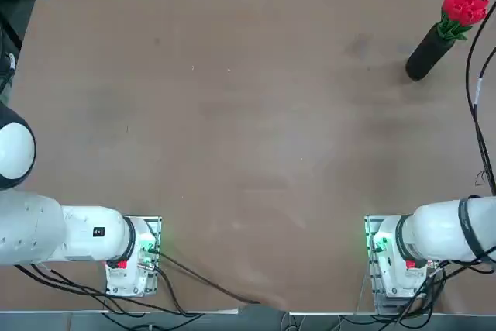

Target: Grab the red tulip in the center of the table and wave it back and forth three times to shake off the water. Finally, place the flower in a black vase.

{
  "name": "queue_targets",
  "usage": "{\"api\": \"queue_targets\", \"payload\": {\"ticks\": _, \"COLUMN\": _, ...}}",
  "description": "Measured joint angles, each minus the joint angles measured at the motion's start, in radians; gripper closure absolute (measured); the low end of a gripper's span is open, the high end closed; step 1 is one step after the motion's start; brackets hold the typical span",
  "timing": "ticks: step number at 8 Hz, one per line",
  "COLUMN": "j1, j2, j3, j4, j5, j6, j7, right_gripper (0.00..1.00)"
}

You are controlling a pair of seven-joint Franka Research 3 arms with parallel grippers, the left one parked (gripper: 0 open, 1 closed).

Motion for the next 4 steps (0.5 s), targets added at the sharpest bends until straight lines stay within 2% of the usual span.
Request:
{"api": "queue_targets", "payload": {"ticks": 1, "j1": -0.008, "j2": -0.019, "j3": 0.007, "j4": -0.03, "j5": 0.0, "j6": 0.03, "j7": -0.003, "right_gripper": 0.0}}
{"api": "queue_targets", "payload": {"ticks": 2, "j1": -0.013, "j2": -0.022, "j3": 0.033, "j4": -0.049, "j5": 0.0, "j6": 0.081, "j7": -0.003, "right_gripper": 0.0}}
{"api": "queue_targets", "payload": {"ticks": 4, "j1": -0.014, "j2": -0.021, "j3": 0.11, "j4": -0.071, "j5": 0.0, "j6": 0.139, "j7": 0.0, "right_gripper": 0.0}}
